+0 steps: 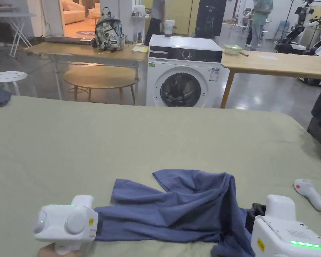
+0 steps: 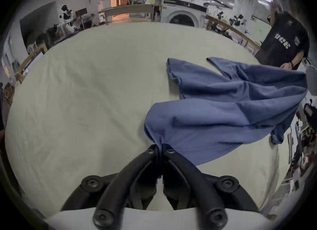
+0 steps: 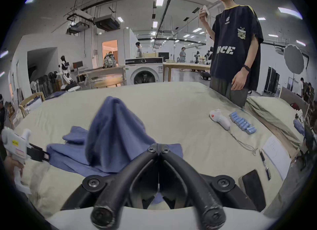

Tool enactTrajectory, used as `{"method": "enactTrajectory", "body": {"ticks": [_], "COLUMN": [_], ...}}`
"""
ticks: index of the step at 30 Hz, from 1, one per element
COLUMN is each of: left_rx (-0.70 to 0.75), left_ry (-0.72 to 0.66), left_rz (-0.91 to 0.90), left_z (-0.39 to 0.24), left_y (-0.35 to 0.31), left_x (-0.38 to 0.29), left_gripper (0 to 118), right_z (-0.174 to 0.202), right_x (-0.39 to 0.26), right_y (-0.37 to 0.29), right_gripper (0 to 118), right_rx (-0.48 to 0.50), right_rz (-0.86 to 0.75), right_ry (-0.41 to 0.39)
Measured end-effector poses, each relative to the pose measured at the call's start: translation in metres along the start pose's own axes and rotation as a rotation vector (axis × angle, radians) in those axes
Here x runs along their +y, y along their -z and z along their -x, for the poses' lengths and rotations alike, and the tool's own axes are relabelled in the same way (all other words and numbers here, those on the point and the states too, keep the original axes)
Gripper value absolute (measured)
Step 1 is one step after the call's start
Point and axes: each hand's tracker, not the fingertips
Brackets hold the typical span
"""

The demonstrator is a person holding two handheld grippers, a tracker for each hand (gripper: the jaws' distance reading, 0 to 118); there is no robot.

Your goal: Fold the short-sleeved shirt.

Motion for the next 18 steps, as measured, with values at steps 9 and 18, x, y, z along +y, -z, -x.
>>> {"method": "enactTrajectory", "body": {"ticks": [9, 18], "left_rx": [-0.026, -0.021], "left_ry": [-0.018, -0.016], "left_rz": [-0.076, -0.071], "left_z": [0.02, 0.023], "left_y": [-0.015, -0.018], "left_x": [0.0, -0.006], "left_gripper": [0, 0], "right_z": [-0.06, -0.054], "right_x": [0.02, 0.0], "right_y": [0.071, 0.139], "right_gripper": [70, 70], "right_rx": [-0.015, 0.05], "right_rz": [0.224, 0.48], "right_ry": [0.037, 0.072]}}
